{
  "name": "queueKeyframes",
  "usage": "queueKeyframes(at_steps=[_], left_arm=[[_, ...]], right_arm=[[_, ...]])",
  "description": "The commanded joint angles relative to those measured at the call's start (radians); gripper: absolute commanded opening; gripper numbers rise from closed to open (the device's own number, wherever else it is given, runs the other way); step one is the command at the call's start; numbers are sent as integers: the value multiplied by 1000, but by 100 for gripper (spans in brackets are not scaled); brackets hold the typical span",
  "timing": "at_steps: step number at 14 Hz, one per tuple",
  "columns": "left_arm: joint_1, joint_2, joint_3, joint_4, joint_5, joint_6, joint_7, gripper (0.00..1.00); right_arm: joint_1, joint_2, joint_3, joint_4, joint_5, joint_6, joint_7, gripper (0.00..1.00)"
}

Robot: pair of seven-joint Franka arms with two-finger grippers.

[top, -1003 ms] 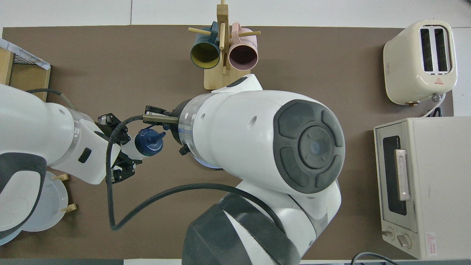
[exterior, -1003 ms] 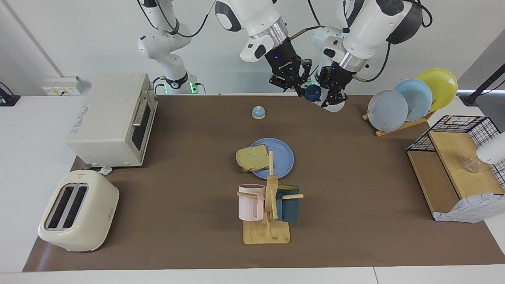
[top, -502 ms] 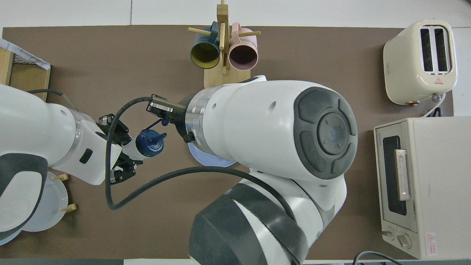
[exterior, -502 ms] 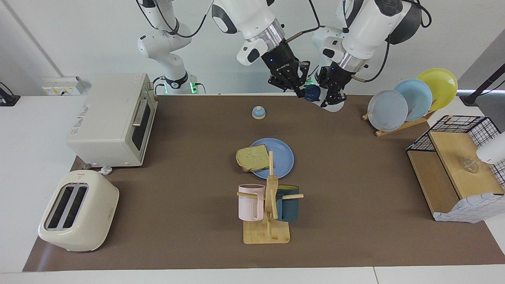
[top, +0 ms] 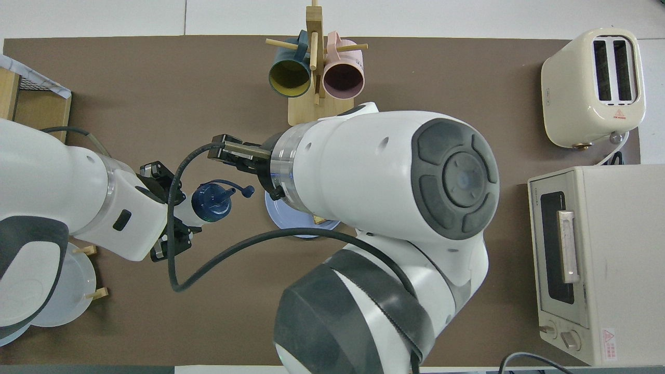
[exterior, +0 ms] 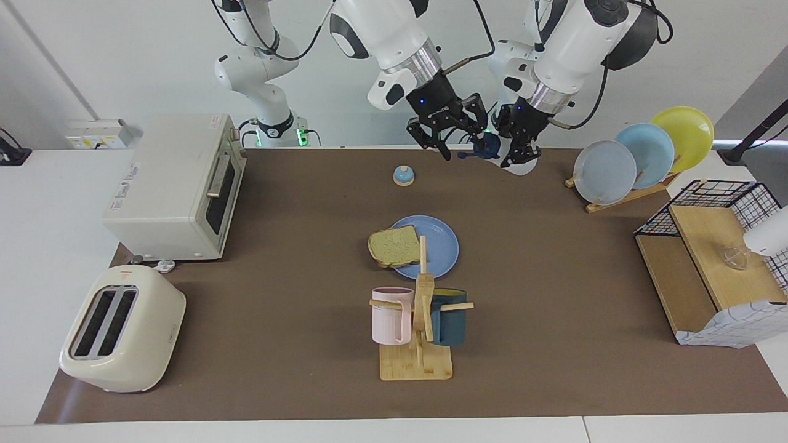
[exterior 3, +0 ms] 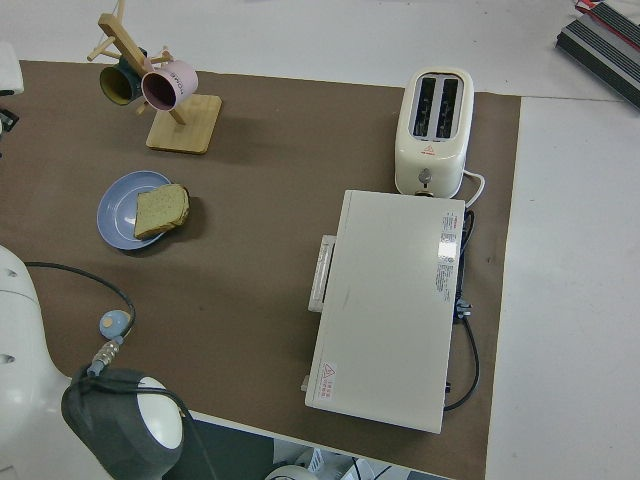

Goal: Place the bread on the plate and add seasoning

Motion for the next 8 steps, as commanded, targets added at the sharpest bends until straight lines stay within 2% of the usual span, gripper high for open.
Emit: queueKeyframes(at_steps=[1,6,8], left_arm=[[-9,-26,6,-23,-6,6,4,0],[-11,-17,-6,-16,21,12,-22,0],[-11,-15,-46,-13,90,20,-62,0]], right_arm=[[-63,-39,5,-50,-45,-73,-120,100],[-185,-49,6,-39,-267,-303,-285,100],[-248,-61,3,-33,-311,-405,-356,100]])
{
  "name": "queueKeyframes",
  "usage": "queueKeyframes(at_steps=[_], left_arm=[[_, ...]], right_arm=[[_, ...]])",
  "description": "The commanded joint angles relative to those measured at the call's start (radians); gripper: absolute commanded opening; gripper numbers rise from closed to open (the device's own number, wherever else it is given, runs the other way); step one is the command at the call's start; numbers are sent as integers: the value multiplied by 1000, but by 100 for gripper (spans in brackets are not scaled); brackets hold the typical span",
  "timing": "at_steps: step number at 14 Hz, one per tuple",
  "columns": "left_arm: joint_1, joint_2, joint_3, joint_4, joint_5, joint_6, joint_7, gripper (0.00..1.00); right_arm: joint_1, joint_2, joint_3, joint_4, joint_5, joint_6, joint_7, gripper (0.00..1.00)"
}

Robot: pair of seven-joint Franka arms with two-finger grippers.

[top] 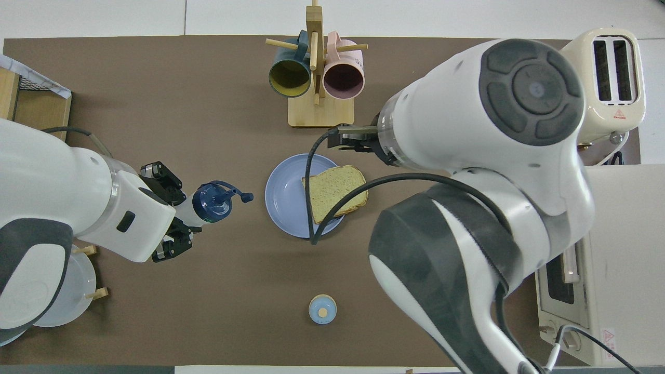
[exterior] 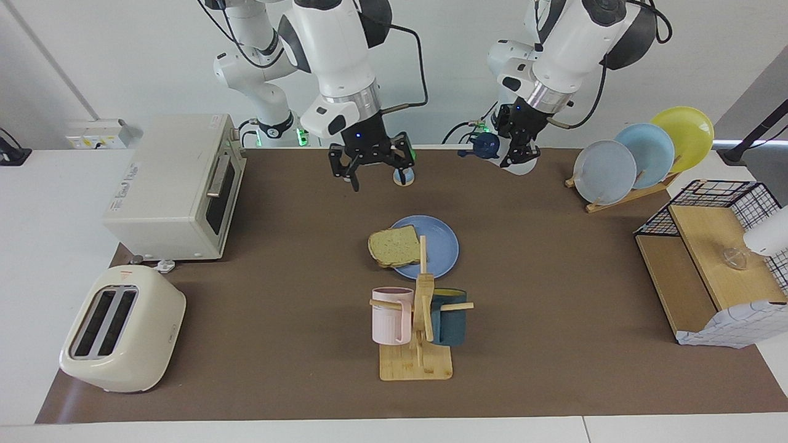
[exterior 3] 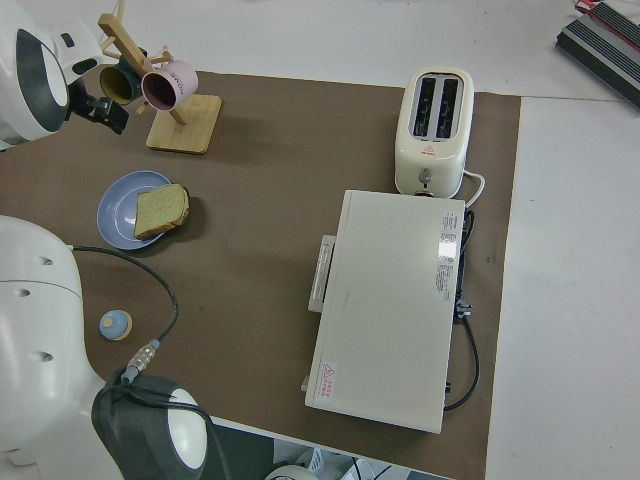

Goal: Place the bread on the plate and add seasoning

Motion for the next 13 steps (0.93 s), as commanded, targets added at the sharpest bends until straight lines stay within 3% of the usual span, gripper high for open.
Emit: queueKeyframes(at_steps=[1,6,10,11,13], left_arm=[[-11,-15,-39,-13,69,24,-65,0],[-18,8,-110,-7,174,29,-154,0],[-18,40,-203,4,277,32,-248,0],[-20,40,-220,4,295,26,-263,0],[-23,43,-253,4,361,18,-288,0]], right_arm=[[-99,-40,11,-21,-55,-119,-103,100],[-271,-98,10,-24,-61,-309,-268,100],[-394,-156,-10,-33,-62,-396,-477,100],[-373,-179,-47,-56,-66,-396,-479,100],[-360,-265,-73,-215,-67,-355,-477,100]])
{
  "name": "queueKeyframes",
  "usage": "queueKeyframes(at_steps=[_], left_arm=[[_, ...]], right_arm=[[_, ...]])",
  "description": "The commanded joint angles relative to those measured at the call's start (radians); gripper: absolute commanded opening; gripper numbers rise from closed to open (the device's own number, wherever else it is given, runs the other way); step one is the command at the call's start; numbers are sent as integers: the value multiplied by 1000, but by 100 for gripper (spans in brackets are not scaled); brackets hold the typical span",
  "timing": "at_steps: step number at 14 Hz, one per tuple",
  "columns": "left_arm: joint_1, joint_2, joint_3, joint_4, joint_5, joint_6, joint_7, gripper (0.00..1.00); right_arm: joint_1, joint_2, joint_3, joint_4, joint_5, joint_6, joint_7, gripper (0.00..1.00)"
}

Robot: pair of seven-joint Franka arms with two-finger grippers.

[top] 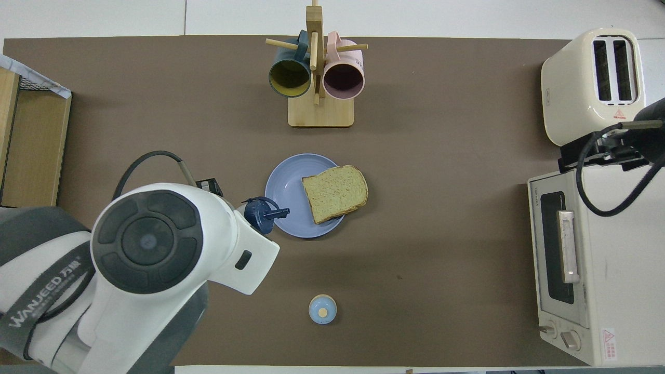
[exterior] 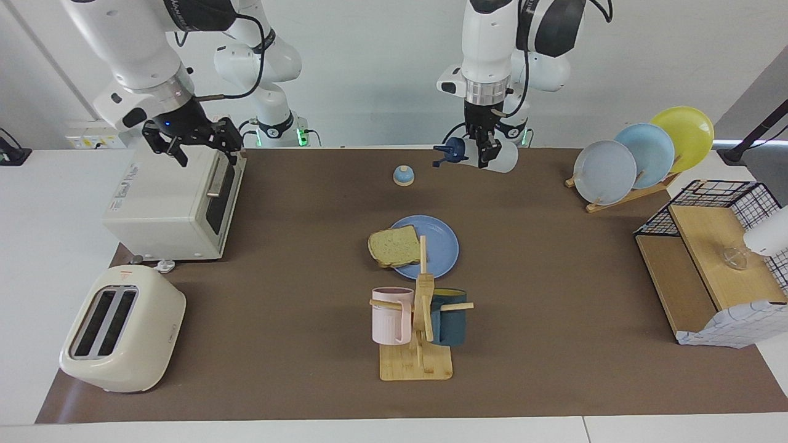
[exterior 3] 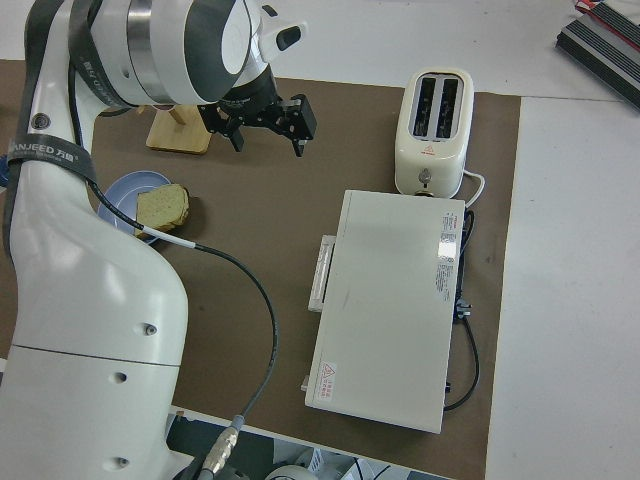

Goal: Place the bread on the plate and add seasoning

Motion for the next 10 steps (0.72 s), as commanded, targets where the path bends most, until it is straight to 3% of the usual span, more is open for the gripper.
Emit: queueKeyframes(at_steps=[1,6,10], left_arm=[[-14,15,-27,6,84,-5,-43,0],[-25,104,-105,32,214,-37,-132,0],[-112,232,-107,72,329,-75,-233,0]], right_arm=[[16,-141,-14,-259,-16,118,-23,100],[0,-72,-16,-128,-79,77,-47,100],[-18,-54,-17,-119,-68,83,-47,100]])
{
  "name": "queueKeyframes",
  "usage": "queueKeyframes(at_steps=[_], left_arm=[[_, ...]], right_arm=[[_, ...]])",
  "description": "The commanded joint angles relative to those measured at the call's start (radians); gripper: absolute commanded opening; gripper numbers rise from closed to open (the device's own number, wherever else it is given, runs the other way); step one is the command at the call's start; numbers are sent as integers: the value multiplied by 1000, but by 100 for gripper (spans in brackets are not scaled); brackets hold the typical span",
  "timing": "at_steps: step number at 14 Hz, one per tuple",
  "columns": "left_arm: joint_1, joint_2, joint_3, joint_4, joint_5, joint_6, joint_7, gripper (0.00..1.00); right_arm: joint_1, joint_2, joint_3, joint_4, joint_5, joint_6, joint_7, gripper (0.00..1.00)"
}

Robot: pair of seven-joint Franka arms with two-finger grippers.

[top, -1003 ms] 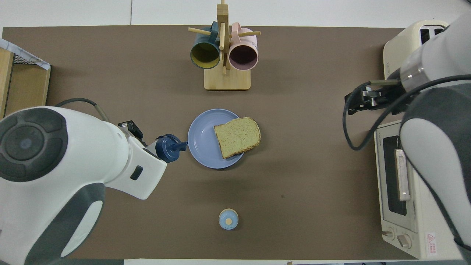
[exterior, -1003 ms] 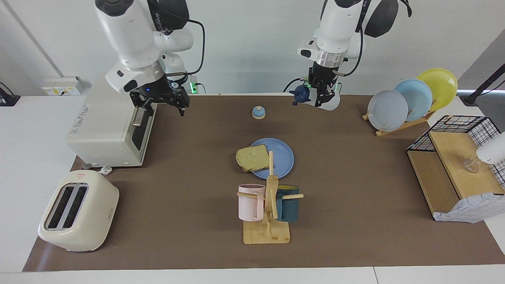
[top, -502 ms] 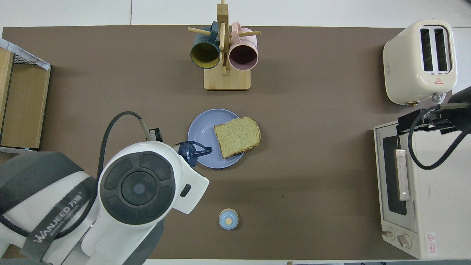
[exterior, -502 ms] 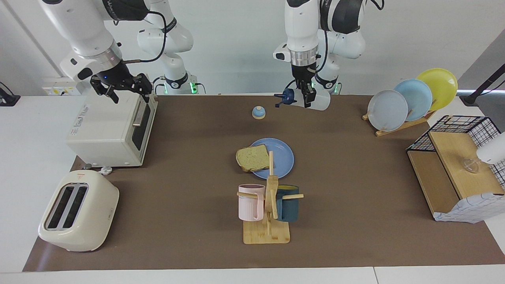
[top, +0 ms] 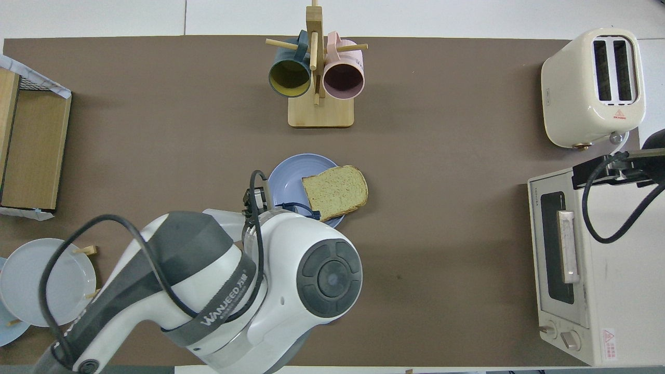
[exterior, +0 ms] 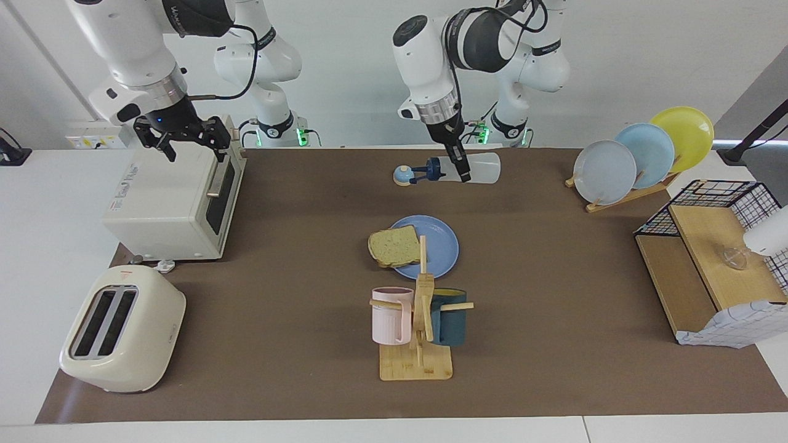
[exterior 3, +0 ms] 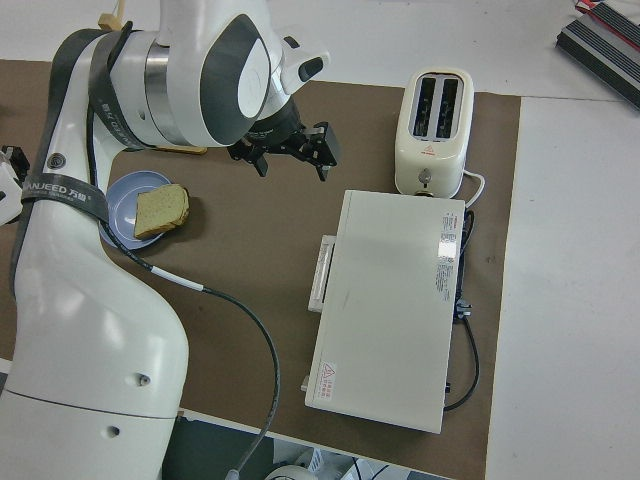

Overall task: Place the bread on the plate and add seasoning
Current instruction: 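Tilt the bottle over the bread with the left gripper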

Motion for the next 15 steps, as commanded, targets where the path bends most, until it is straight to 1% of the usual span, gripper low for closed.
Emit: queueKeyframes(at_steps=[1,2,3,4,7,8,10,12,14,15], left_arm=[[-52,92,6,72,75,-73,-56,0],[-61,103,6,77,87,-90,-56,0],[-85,131,8,91,113,-113,-57,0],[-89,161,8,115,130,-136,-59,0],[-133,287,8,201,190,-229,-68,0],[-141,310,8,218,198,-243,-73,0],[-153,326,8,220,228,-268,-74,0],[-168,359,8,220,261,-294,-74,0],[-169,361,9,218,267,-305,-74,0],[-169,361,11,217,276,-311,-74,0]], right_arm=[[-25,20,2,14,-6,0,-28,100],[-32,20,2,14,-4,3,-28,100],[-32,19,7,14,-4,2,-28,100],[-29,17,5,12,-3,-1,-26,100],[-20,19,1,1,-3,20,-23,100],[-18,19,-1,3,-3,23,-25,100],[-17,20,-7,3,-3,14,-26,100],[-15,27,-19,14,-3,9,-31,100],[20,28,-63,14,-1,-4,-35,100],[20,28,-65,12,-1,-7,-35,100]])
